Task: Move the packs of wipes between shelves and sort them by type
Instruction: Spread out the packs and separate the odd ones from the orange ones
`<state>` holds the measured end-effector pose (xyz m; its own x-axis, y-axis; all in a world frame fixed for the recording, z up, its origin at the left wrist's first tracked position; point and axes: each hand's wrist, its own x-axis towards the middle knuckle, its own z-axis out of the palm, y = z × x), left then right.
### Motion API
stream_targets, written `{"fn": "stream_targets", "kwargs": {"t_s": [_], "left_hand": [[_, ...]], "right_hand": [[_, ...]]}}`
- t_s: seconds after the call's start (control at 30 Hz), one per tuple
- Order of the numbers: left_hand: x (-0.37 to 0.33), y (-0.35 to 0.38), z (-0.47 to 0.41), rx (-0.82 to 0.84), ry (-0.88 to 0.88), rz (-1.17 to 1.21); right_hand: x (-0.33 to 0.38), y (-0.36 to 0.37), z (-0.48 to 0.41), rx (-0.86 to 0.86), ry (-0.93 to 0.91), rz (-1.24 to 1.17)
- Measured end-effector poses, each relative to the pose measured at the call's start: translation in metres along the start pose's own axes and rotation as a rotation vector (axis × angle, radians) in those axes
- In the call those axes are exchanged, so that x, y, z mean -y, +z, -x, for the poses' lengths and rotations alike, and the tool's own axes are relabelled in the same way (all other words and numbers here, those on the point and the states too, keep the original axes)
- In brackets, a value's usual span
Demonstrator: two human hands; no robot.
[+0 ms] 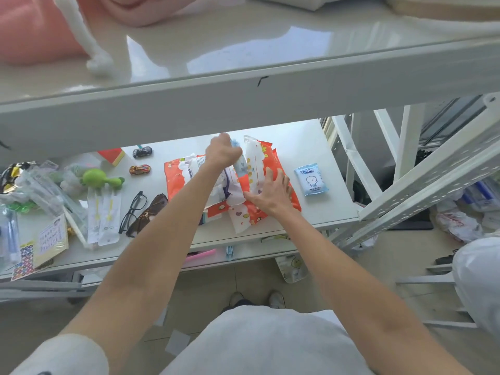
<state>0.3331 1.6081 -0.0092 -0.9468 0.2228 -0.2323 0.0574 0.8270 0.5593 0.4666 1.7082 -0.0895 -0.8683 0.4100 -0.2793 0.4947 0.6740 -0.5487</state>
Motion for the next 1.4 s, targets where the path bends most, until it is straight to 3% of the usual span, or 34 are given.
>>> {"fn": "stream_targets", "kwargs": {"t_s": [0.1,0.17,0.3,0.37,0.5,0.63,0.77,0.87,0.93,1.03,1.13,1.27,1.4], "left_hand": [[-0.002,-0.016,0.029,-0.19,-0.054,0.243],[-0.007,-0.012,0.051,-0.151,-0.036,0.375],[-0.03,0.029,0.074,0.004,-0.029,0.453],[-0.044,0.05,0.078,0.058,-0.021,0.47],[-0.058,0.078,0.083,0.313,0.035,0.765],[-0.054,0.103,0.081,0.119,0.037,0.511],[-0.06,0.132,0.077,0.345,-0.128,0.545],[-0.07,0.148,0.075,0.316,-0.105,0.548],[-0.075,0.156,0.071,0.25,-0.098,0.543],[-0.088,0.163,0.071,0.352,-0.141,0.765],[-0.091,0.168,0.068,0.369,-0.169,0.912],[-0.079,0.171,0.057,0.39,-0.251,1.062],[-0.079,0.174,0.053,0.378,-0.204,0.963]], "right_hand": [[0.006,-0.002,0.0,0.074,-0.06,0.054],[0.004,-0.006,0.002,0.03,-0.098,-0.06],[-0.017,-0.022,0.018,-0.222,-0.313,-0.433],[-0.031,-0.032,0.026,-0.255,-0.26,-0.552],[-0.075,-0.049,0.026,-0.265,-0.007,-0.727],[-0.109,-0.056,0.023,-0.309,0.141,-0.873],[-0.123,-0.059,0.016,-0.224,0.19,-1.03],[-0.129,-0.068,0.011,-0.208,0.185,-0.951],[-0.128,-0.078,0.012,-0.314,0.14,-0.726],[-0.118,-0.079,0.015,-0.453,0.003,-0.464],[-0.118,-0.073,0.014,-0.335,-0.052,-0.555],[-0.139,-0.079,0.007,-0.299,0.128,-0.706],[-0.149,-0.076,-0.002,-0.201,0.156,-0.731]]}}
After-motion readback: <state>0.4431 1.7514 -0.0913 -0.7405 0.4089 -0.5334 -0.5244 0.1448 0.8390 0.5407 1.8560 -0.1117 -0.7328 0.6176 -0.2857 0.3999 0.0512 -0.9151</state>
